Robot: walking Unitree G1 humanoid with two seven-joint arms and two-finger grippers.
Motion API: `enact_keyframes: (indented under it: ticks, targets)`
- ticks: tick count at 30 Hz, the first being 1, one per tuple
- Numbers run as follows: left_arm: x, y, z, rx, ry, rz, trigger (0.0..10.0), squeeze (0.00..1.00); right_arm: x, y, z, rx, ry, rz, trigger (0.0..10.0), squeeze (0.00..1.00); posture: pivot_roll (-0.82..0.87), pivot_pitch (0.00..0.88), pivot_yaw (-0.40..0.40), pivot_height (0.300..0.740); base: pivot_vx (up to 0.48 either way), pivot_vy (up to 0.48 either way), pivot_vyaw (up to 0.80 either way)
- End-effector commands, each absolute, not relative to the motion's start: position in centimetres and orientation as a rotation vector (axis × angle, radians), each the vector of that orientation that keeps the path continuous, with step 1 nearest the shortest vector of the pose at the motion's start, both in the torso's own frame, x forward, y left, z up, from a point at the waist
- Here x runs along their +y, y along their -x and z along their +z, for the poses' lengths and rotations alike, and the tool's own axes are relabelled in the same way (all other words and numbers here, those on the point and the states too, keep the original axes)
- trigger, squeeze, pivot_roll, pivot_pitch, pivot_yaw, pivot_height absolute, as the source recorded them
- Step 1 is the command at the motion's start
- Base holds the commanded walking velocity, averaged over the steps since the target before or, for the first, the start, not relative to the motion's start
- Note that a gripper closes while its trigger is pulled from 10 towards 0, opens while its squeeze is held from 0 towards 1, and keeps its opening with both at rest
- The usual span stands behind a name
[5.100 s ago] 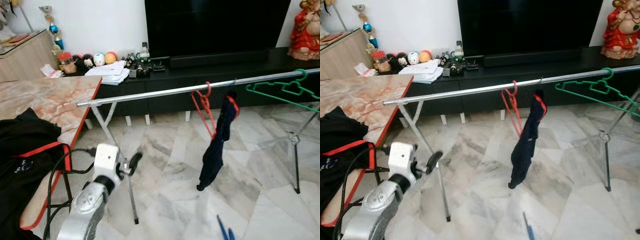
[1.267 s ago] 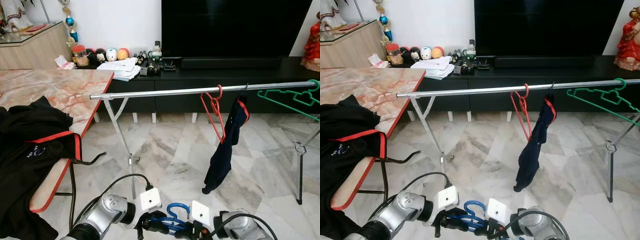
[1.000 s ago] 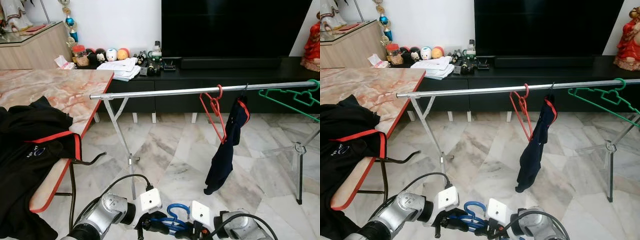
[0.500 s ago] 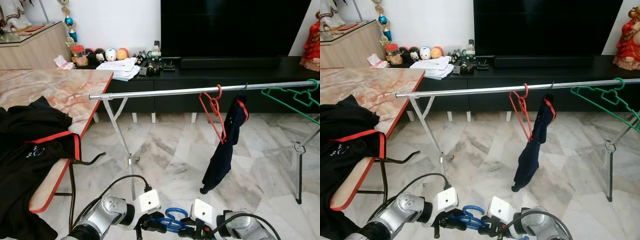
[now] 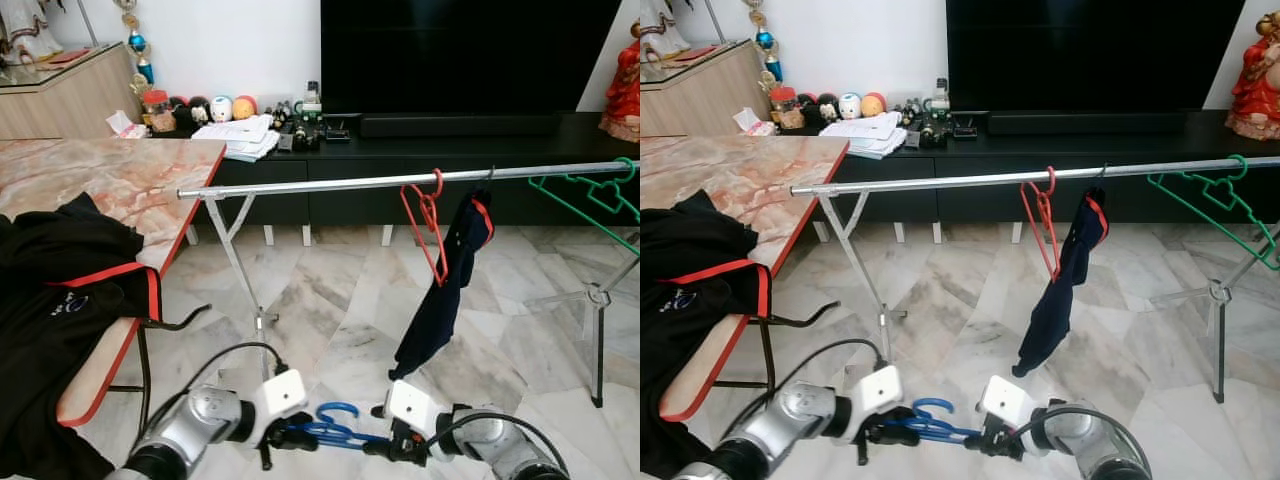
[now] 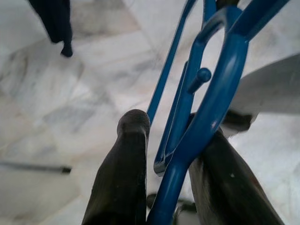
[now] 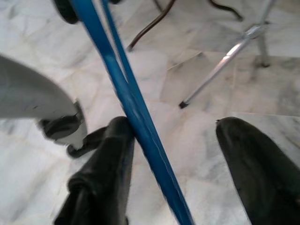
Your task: Hang hanger
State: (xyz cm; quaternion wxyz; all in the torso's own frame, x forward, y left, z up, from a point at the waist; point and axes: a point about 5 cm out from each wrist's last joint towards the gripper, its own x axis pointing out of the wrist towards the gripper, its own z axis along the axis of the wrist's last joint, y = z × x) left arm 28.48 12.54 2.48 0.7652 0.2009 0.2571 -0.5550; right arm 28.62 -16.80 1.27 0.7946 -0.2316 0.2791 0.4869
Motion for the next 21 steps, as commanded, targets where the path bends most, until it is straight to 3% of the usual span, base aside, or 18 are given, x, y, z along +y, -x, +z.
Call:
enact_keyframes:
  ticks: [1,2,3,12,16,17,18,19,21]
  targets:
    - [14.3,-27.3,1.0,0.698,-0.533,-1.233,0.0,0.0,-17.7,-30.4,3.1,0.516,0.454,0.923,10.0,0.45,-0.06,0.0,0.048,0.74,0.0,0.0,0.0]
    - [14.4,-27.2,0.9,0.706,-0.547,-1.236,0.0,0.0,-17.7,-30.5,3.2,0.508,0.439,0.914,10.0,0.45,-0.06,0.0,0.048,0.74,0.0,0.0,0.0]
    - [14.6,-27.1,0.8,0.716,-0.563,-1.241,0.0,0.0,-17.7,-30.4,3.2,0.504,0.426,0.915,10.0,0.0,-0.06,0.0,0.049,0.74,0.0,0.0,0.0]
    - [15.9,-26.8,0.2,0.747,-0.633,-1.172,0.0,0.0,-18.7,-29.6,1.8,0.553,0.489,0.818,10.0,0.0,-0.06,0.001,0.056,0.74,0.0,0.0,0.0]
    - [16.3,-27.1,0.0,0.709,-0.582,-1.033,0.2,0.0,-19.2,-29.1,0.9,0.571,0.44,0.698,10.0,0.0,-0.05,0.005,0.058,0.74,0.0,0.0,0.0]
    - [16.6,-27.3,0.0,0.699,-0.576,-0.982,0.9,0.0,-19.3,-28.8,0.6,0.576,0.424,0.664,10.0,0.0,-0.05,0.007,0.06,0.74,0.0,0.0,0.0]
    - [17.0,-27.6,0.0,0.683,-0.524,-0.88,10.0,0.0,-19.6,-28.5,0.0,0.597,0.391,0.6,10.0,0.0,-0.05,0.008,0.06,0.74,0.0,0.0,0.0]
    - [17.7,-28.1,0.2,0.63,-0.442,-0.705,10.0,0.0,-20.2,-27.8,-0.9,0.639,0.334,0.466,10.0,0.0,-0.06,0.011,0.064,0.74,0.0,0.0,0.0]
    - [18.2,-28.5,0.5,0.589,-0.358,-0.564,10.0,0.0,-21.1,-27.1,-1.8,0.683,0.283,0.325,10.0,0.0,-0.05,0.015,0.067,0.74,0.0,0.0,0.0]
